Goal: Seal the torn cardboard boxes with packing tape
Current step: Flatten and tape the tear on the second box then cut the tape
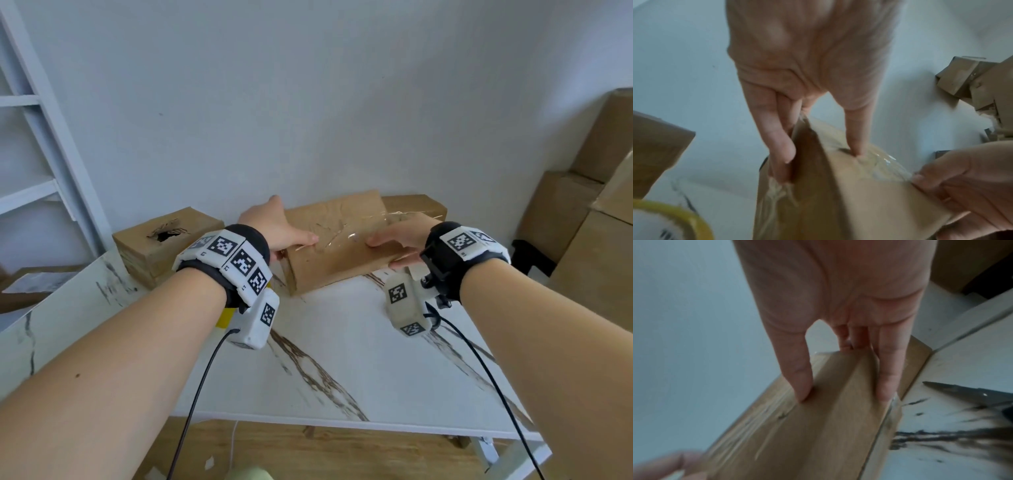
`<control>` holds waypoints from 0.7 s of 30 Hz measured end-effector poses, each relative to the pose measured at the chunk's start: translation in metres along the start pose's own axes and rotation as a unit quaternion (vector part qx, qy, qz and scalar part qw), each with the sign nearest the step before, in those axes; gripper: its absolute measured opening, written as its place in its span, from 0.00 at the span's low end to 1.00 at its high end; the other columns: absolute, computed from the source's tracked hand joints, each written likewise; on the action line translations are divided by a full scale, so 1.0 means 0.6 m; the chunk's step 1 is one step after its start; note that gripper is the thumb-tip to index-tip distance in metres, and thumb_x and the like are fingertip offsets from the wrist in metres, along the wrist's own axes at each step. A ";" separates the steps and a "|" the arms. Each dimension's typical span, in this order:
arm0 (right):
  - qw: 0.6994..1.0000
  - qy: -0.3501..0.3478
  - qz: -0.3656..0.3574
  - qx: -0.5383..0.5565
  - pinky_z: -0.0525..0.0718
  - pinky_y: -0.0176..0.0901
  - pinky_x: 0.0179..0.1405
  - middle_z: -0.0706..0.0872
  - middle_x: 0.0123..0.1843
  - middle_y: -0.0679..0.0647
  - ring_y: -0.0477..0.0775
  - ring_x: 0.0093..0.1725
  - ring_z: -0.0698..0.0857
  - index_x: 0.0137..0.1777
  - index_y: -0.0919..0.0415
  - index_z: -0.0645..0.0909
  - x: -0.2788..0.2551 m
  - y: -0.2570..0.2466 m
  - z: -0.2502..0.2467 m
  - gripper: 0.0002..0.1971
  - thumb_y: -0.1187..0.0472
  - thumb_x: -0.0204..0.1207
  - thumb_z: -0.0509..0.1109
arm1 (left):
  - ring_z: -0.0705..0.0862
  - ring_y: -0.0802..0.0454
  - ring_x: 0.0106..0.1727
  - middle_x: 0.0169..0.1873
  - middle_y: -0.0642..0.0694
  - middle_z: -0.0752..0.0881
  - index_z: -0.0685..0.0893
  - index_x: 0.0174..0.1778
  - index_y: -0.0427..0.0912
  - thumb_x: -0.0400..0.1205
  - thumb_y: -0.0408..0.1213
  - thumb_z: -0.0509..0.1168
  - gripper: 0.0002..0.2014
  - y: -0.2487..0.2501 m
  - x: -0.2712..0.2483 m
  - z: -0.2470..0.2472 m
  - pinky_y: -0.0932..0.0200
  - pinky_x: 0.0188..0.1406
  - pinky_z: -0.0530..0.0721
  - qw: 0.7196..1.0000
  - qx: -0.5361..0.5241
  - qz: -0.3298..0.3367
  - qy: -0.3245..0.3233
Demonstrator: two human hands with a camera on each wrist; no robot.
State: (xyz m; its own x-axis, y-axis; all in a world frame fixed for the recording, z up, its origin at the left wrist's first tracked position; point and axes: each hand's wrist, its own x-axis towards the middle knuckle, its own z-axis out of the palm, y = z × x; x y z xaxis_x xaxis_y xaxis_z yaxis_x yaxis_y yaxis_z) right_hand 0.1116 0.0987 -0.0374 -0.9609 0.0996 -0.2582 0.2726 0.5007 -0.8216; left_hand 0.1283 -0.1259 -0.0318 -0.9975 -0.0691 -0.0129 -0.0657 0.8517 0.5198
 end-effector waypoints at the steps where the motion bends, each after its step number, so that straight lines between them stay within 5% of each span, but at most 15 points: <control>1: 0.999 0.002 -0.011 -0.041 0.89 0.55 0.50 0.85 0.55 0.58 0.59 0.53 0.86 0.58 0.63 0.81 -0.001 -0.004 0.002 0.24 0.59 0.63 0.82 | 0.89 0.44 0.41 0.51 0.45 0.84 0.67 0.66 0.44 0.69 0.57 0.75 0.36 0.000 0.001 -0.003 0.47 0.48 0.89 1.000 0.006 0.004 0.018; 4: 0.989 0.003 -0.030 -0.146 0.88 0.56 0.54 0.87 0.56 0.57 0.57 0.52 0.88 0.65 0.60 0.77 -0.003 -0.013 0.030 0.39 0.47 0.54 0.85 | 0.85 0.43 0.48 0.56 0.42 0.81 0.62 0.69 0.46 0.69 0.52 0.77 0.40 -0.010 0.004 0.007 0.49 0.51 0.85 0.998 0.012 0.010 0.062; 6: 0.980 0.027 -0.037 -0.192 0.86 0.57 0.56 0.82 0.65 0.57 0.60 0.58 0.86 0.79 0.57 0.61 0.001 -0.016 0.057 0.58 0.40 0.50 0.84 | 0.82 0.40 0.56 0.63 0.39 0.76 0.57 0.75 0.48 0.66 0.52 0.78 0.47 -0.016 0.005 0.022 0.49 0.53 0.82 0.997 0.026 0.018 0.063; 8: 0.974 0.079 -0.074 -0.197 0.87 0.54 0.52 0.78 0.69 0.57 0.61 0.55 0.86 0.83 0.49 0.44 0.007 -0.019 0.072 0.64 0.41 0.54 0.84 | 0.79 0.36 0.61 0.69 0.37 0.67 0.53 0.78 0.53 0.64 0.54 0.79 0.52 -0.017 0.011 0.033 0.47 0.54 0.80 0.996 0.072 0.024 0.055; 10: 0.964 0.117 -0.133 -0.201 0.85 0.48 0.47 0.80 0.68 0.57 0.60 0.52 0.85 0.82 0.44 0.37 0.011 -0.026 0.074 0.65 0.46 0.57 0.84 | 0.75 0.35 0.65 0.70 0.37 0.63 0.57 0.78 0.53 0.63 0.57 0.79 0.51 -0.013 0.019 0.033 0.46 0.53 0.79 0.986 0.151 0.033 0.071; 13: 0.935 0.077 -0.158 -0.308 0.83 0.48 0.51 0.80 0.68 0.56 0.62 0.60 0.83 0.81 0.43 0.49 0.019 -0.039 0.077 0.58 0.48 0.56 0.84 | 0.68 0.36 0.70 0.74 0.38 0.58 0.60 0.77 0.52 0.62 0.58 0.79 0.50 -0.008 0.032 0.029 0.47 0.51 0.76 0.972 0.211 0.052 0.090; 16: 0.912 0.083 -0.147 -0.373 0.79 0.46 0.43 0.81 0.61 0.58 0.63 0.56 0.83 0.74 0.49 0.62 0.026 -0.036 0.093 0.49 0.46 0.54 0.84 | 0.74 0.36 0.64 0.70 0.38 0.63 0.62 0.76 0.51 0.61 0.61 0.78 0.51 -0.010 0.048 0.040 0.49 0.46 0.76 0.974 0.214 0.054 0.042; 21: 0.894 0.136 -0.130 -0.408 0.75 0.48 0.36 0.73 0.58 0.61 0.65 0.52 0.82 0.67 0.54 0.61 0.041 -0.037 0.120 0.48 0.38 0.52 0.83 | 0.78 0.36 0.61 0.68 0.37 0.68 0.62 0.77 0.50 0.61 0.62 0.77 0.51 -0.014 0.070 0.045 0.49 0.49 0.80 0.977 0.204 0.062 0.033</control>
State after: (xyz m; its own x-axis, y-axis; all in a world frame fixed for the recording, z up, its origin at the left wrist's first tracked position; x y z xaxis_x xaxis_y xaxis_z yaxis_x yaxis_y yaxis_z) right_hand 0.0857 0.0284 -0.0621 -0.9930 0.0393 0.1115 0.0207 0.9863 -0.1637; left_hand 0.0861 -0.1220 -0.0597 -0.9955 0.0253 0.0911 0.0371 0.9907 0.1307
